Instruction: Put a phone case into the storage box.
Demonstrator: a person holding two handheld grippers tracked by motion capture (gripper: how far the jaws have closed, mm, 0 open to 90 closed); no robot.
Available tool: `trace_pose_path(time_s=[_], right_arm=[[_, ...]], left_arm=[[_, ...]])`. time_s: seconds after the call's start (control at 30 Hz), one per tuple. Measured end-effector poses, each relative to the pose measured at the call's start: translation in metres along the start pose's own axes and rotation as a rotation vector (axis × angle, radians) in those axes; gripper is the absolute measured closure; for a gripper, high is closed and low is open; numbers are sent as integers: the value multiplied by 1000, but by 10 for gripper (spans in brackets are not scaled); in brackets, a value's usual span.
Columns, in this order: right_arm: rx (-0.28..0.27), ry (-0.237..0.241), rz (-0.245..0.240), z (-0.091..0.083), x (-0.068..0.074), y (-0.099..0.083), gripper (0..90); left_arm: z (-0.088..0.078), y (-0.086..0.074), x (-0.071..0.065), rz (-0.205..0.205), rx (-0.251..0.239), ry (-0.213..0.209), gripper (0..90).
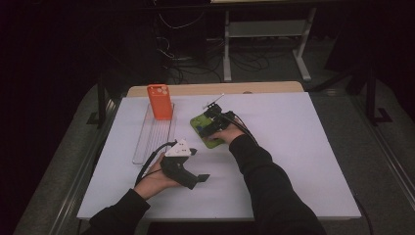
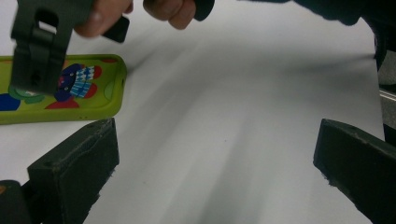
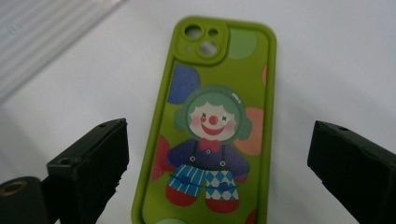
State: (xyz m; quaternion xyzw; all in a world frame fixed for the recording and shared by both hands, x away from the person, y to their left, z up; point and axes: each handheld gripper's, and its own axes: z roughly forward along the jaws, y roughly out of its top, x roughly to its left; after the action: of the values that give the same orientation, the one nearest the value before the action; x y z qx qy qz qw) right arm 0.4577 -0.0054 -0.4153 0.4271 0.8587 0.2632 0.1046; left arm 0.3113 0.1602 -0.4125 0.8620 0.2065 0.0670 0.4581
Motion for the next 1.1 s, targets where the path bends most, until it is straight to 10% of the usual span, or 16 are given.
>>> trace_pose_path(time_s=[1.1], right_arm=[[171, -31, 27, 25, 10, 2, 120]], left_arm=[[0, 0, -1, -6, -3, 2, 0]])
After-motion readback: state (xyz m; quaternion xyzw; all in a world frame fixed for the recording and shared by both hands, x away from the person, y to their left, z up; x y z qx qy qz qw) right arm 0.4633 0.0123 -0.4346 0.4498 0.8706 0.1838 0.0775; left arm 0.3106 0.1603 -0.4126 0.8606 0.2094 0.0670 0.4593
